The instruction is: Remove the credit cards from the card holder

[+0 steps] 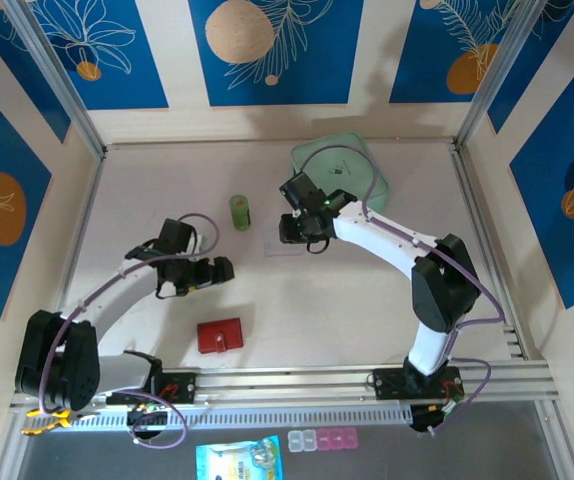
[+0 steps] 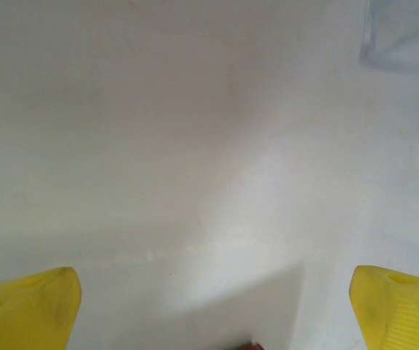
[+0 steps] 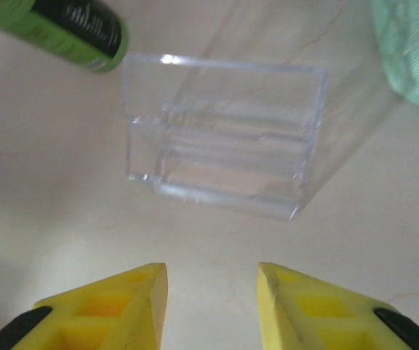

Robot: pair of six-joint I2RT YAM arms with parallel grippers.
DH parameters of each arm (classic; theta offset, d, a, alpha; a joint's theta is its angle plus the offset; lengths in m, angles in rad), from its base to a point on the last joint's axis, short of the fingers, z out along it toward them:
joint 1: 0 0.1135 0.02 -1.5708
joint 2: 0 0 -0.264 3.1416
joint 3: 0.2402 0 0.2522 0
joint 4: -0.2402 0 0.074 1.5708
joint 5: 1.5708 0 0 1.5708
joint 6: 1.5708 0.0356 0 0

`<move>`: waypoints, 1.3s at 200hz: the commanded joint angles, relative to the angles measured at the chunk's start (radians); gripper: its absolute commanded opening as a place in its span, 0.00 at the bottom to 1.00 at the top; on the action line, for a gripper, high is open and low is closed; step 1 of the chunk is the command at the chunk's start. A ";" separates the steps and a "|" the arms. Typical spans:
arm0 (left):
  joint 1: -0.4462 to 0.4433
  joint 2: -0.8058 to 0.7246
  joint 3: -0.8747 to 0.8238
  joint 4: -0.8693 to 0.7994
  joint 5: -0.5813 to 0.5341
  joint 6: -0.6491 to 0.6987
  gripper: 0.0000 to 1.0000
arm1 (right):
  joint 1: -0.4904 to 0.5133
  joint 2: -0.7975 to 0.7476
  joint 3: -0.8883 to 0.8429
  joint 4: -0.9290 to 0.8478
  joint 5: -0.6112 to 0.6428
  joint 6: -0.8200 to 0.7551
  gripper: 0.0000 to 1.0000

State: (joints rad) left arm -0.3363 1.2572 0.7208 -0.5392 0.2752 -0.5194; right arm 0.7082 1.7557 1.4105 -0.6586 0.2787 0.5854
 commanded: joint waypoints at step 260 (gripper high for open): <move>-0.405 -0.206 -0.147 -0.357 -0.183 -0.383 1.00 | -0.024 -0.260 -0.332 0.113 -0.056 0.072 0.47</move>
State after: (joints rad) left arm -0.7090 1.0817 0.5785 -0.8349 0.0914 -0.8188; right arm 0.6868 1.5223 1.1000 -0.5522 0.2359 0.6373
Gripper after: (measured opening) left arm 0.998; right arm 0.471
